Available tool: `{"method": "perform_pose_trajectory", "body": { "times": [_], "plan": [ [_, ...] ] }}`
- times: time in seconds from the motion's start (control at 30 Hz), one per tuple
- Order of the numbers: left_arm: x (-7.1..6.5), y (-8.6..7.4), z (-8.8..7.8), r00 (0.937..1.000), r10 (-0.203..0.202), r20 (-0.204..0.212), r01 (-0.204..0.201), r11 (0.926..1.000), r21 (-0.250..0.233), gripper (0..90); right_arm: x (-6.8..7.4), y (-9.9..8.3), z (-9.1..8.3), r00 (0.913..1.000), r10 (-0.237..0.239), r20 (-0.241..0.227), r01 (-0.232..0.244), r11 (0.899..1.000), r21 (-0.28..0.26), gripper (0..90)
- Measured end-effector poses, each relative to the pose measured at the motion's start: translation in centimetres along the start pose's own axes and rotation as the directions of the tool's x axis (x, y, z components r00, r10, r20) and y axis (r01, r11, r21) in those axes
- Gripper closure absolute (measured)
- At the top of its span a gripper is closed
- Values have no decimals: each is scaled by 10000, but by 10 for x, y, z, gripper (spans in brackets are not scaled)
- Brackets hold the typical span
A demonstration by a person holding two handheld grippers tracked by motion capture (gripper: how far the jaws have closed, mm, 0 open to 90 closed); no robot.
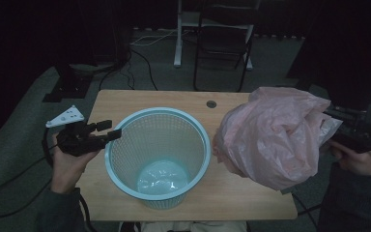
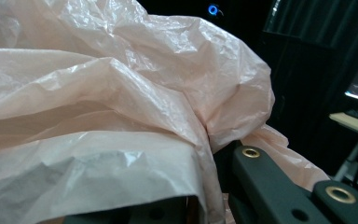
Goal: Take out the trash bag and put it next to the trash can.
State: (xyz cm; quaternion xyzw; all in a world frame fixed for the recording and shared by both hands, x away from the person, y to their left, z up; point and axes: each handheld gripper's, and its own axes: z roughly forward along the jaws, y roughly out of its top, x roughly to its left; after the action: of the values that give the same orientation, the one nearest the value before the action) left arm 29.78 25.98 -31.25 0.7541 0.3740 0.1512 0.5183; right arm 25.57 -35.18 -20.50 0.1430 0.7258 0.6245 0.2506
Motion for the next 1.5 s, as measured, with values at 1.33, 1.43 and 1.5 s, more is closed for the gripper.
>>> {"method": "perform_pose_trajectory", "body": {
  "times": [1.33, 1.43, 1.5],
  "plan": [
    [-1, -1, -2, 10000, 33, -33, -33, 10000, 1, 450, -7, -75, 17, 9939, 1095, -84, -1069, 9819, 1566, 870],
    [-1, -1, -2, 10000, 31, -31, -31, 10000, 2, 450, -8, -81, 19, 9929, 1184, -109, -1149, 9795, 1656, 870],
    [-1, -1, -1, 10000, 24, -31, -24, 10000, -4, 450, -8, -85, 21, 9919, 1267, -125, -1226, 9769, 1753, 870]
  ]
}}
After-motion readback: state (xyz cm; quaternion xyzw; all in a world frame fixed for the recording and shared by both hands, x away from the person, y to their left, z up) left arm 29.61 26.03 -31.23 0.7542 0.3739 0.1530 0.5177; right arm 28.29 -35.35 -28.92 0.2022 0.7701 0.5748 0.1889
